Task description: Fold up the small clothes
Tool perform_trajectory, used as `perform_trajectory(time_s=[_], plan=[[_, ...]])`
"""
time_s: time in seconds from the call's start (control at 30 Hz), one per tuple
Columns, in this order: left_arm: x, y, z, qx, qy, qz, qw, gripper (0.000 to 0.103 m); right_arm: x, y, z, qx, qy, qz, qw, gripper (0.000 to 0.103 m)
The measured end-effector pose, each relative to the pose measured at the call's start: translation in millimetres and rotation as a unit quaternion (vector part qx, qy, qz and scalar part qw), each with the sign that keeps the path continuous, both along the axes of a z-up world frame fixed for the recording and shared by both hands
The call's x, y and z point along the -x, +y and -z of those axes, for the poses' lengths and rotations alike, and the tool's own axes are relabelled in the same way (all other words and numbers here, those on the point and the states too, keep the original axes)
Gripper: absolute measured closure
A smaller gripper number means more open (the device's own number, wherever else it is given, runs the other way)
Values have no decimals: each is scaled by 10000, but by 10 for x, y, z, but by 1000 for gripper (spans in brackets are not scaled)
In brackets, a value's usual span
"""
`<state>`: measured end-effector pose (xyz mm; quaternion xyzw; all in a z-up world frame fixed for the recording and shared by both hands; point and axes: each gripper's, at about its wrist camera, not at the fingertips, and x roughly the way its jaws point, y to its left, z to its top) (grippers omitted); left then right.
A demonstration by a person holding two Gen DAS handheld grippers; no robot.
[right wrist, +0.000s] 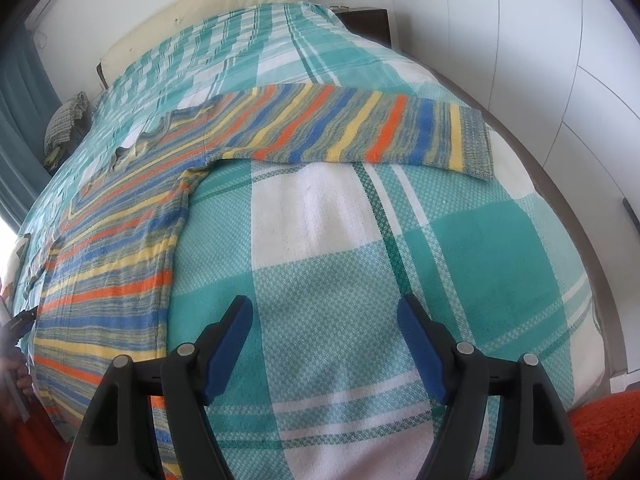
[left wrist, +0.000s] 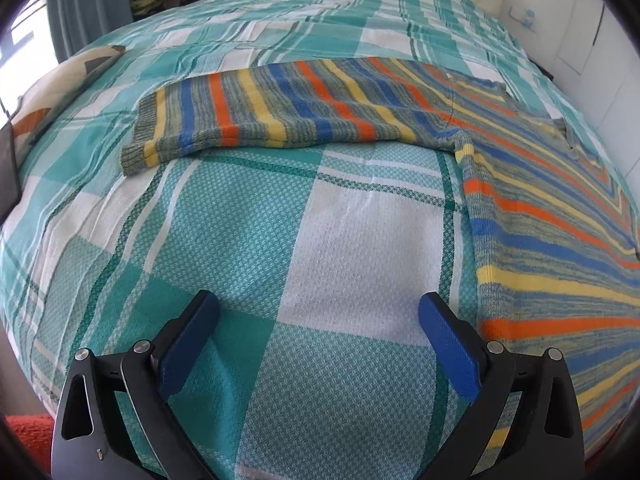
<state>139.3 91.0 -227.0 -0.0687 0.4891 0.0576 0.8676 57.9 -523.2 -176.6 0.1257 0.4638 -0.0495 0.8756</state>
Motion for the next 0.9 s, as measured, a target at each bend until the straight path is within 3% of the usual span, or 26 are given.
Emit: perform_trajectory(time_s=[0.13,0.7,0.8,0.9], plan=[[-2,-33,23,-146,17,38,9999,1,-16,38,26,90,43,-42,9999,26],[-40,-3,20,-21,218,160,9996,0,-16,126,50,303,95,-147,9994,20],[-12,-7,12,-24,137,122,9998,0,-14,83,2,52,21,-100,9999,20],[-3,-15,14,-48,105,110,9999,0,17,-143,-138,-667,-296,96,9973,21]])
